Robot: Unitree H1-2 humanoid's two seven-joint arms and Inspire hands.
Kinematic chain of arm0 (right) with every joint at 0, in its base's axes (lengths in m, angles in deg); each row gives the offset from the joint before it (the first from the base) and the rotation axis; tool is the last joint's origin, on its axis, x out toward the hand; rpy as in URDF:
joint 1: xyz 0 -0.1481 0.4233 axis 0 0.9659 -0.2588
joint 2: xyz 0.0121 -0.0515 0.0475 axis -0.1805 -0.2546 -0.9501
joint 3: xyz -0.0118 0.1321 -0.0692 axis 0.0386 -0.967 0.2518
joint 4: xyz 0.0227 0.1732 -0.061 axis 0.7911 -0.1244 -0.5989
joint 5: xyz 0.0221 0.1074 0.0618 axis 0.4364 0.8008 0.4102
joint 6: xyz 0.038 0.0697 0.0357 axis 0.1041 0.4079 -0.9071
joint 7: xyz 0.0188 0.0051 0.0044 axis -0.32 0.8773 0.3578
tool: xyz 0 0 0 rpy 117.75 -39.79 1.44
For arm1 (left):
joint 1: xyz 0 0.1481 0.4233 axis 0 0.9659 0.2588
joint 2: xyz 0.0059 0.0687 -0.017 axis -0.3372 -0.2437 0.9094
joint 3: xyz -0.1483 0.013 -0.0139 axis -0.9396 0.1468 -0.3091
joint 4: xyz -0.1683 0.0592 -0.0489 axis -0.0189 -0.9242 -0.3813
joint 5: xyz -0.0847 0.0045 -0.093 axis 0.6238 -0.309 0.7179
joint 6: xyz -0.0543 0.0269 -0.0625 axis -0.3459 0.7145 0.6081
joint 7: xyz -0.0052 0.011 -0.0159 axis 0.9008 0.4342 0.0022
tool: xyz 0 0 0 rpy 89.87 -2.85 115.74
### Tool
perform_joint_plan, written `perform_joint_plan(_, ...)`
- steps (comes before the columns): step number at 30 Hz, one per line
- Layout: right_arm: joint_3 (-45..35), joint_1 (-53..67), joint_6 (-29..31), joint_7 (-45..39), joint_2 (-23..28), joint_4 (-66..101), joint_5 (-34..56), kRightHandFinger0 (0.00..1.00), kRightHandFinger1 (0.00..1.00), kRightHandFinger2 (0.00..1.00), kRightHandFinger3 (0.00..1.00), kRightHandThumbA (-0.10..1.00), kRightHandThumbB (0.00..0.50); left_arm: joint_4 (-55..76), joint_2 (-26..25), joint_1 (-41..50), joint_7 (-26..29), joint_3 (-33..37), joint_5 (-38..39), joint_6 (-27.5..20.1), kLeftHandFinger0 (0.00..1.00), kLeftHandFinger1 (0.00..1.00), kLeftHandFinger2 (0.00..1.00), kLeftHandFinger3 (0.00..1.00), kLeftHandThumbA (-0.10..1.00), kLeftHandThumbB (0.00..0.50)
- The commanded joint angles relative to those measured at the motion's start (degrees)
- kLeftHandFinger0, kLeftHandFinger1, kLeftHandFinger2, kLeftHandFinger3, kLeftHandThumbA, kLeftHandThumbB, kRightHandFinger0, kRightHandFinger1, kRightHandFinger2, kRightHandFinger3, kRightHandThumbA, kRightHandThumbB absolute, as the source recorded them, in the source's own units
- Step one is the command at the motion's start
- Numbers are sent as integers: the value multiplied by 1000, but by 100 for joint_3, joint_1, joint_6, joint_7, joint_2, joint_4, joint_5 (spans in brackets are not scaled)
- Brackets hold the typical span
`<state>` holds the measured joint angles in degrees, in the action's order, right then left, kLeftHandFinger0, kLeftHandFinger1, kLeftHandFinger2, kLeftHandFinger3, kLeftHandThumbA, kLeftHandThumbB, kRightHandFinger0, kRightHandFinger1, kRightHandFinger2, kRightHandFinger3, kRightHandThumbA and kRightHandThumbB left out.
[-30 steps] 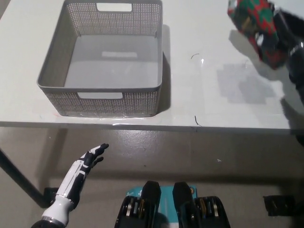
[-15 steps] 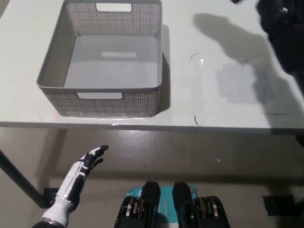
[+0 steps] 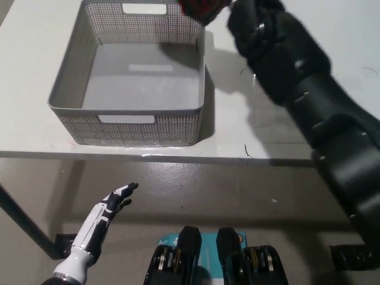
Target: Use the right hand to pick up a bag of coffee beans on the right hand side and place it into a container on the left hand side
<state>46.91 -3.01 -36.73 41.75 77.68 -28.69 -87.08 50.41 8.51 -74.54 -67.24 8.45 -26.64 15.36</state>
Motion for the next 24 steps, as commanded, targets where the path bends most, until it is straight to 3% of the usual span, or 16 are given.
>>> perform_joint_plan(1, -89, -587, 89, 412, -194, -28, 151, 0, 266, 772, 840, -100, 185, 76, -72, -86, -96, 46, 46, -175, 1000, 1000, 1000, 1000, 1000, 151)
perform_joint_plan(2, -110, -549, 41, 302, -255, -39, 196, 0, 320, 844, 939, -100, 172, 102, -83, -79, -63, 59, -29, -147, 1000, 1000, 1000, 1000, 1000, 153)
perform_joint_plan(3, -109, -518, 32, 307, -271, -26, 194, 0, 334, 836, 962, -100, 169, 110, -87, -75, -59, 65, -46, -132, 1000, 1000, 1000, 1000, 1000, 151)
perform_joint_plan(7, -5, -447, 31, 412, -349, -168, 78, 0, 356, 817, 845, -100, 161, 117, -121, -99, -45, 88, -99, -129, 1000, 1000, 1000, 1000, 1000, 154)
perform_joint_plan(8, -62, -410, 48, 443, -382, -212, 144, 0, 349, 812, 820, -100, 182, 134, -141, -110, -44, 102, -137, -108, 1000, 1000, 1000, 1000, 1000, 156)
perform_joint_plan(11, -88, -381, 8, 439, -405, -261, 173, 0, 403, 818, 909, -100, 173, 179, -168, -117, -39, 136, -199, -79, 1000, 1000, 1000, 1000, 1000, 154)
perform_joint_plan(13, -95, -372, -104, 366, -426, -307, 189, 15, 517, 913, 1000, -100, 165, 207, -170, -121, -5, 145, -243, -33, 1000, 1000, 1000, 1000, 1000, 175)
perform_joint_plan(16, -94, -311, -80, 305, -442, -331, 213, 15, 578, 925, 1000, -100, 157, 202, -176, -119, -24, 165, -240, -63, 1000, 1000, 1000, 1000, 1000, 177)
perform_joint_plan(20, -14, -277, -77, 200, -422, -377, 158, 57, 564, 911, 1000, -100, 163, 252, -187, -155, -46, 192, -261, 5, 1000, 1000, 1000, 1000, 1000, 190)
perform_joint_plan(21, 56, -325, -322, -56, -407, -381, 100, 166, 565, 877, 1000, 56, 172, 272, -198, -170, -53, 198, -276, 65, 1000, 1000, 1000, 1000, 1000, 201)
perform_joint_plan(22, 121, -360, -434, -322, -371, -372, 65, 516, 808, 1000, 1000, 451, 286, 283, -217, -186, -59, 213, -312, 63, 1000, 1000, 1000, 1000, 1000, 197)
perform_joint_plan(23, 93, -381, -484, -669, -333, -365, 154, 733, 985, 1000, 1000, 586, 332, 271, -226, -203, -56, 223, -339, 48, 1000, 1000, 1000, 1000, 1000, 204)
perform_joint_plan(24, 109, -398, -539, -883, -304, -370, 173, 1000, 1000, 1000, 1000, 785, 383, 271, -237, -220, -59, 230, -352, 53, 1000, 1000, 1000, 1000, 1000, 211)
